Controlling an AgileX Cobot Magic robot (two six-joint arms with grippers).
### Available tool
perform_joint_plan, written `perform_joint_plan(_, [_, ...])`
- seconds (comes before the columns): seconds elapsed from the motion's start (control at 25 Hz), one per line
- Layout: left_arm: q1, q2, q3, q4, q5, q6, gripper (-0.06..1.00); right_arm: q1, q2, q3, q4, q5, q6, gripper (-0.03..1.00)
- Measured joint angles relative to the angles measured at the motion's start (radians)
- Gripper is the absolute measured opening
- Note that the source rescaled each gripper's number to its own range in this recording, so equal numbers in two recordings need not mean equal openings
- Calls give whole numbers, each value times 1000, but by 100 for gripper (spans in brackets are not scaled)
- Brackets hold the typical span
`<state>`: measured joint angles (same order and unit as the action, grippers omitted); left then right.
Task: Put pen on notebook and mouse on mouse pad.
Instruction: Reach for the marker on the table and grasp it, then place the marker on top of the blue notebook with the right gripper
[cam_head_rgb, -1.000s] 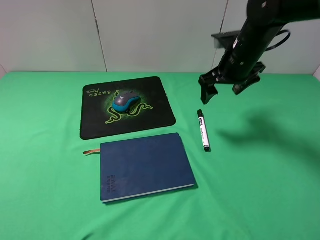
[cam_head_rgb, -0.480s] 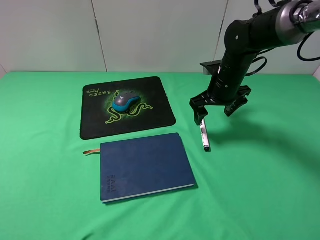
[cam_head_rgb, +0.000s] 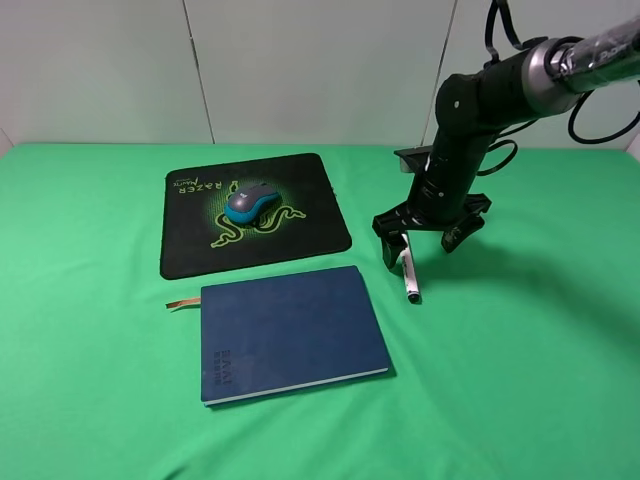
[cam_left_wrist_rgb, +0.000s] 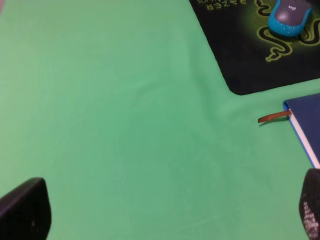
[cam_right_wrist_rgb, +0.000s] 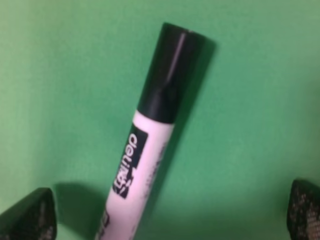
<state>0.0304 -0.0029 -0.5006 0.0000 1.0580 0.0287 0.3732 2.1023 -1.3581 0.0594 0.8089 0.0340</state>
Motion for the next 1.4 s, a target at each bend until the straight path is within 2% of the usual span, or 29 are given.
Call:
perform_joint_plan(0.28, [0, 0, 0, 0, 0, 0, 100, 0, 4, -4, -4, 1, 2, 100])
perform_joint_plan(0.4, [0, 0, 0, 0, 0, 0, 100, 0, 4, -4, -8, 3, 2, 90])
perform_joint_plan(0.52, [0, 0, 0, 0, 0, 0, 100, 0, 6, -4, -12, 7, 2, 65])
perform_joint_plan(0.64, [0, 0, 0, 0, 0, 0, 100, 0, 7, -4, -13, 11, 2, 33])
perform_joint_plan(0.76, [0, 0, 0, 0, 0, 0, 100, 0, 7, -4, -12, 13, 2, 11])
perform_joint_plan(0.84, [0, 0, 0, 0, 0, 0, 100, 0, 7, -4, -11, 14, 2, 1])
perform_joint_plan(1.16, [0, 0, 0, 0, 0, 0, 100, 0, 7, -5, -10, 22, 2, 0])
perform_joint_plan(1.4, [0, 0, 0, 0, 0, 0, 100, 0, -30, -47, -6, 116, 2, 0])
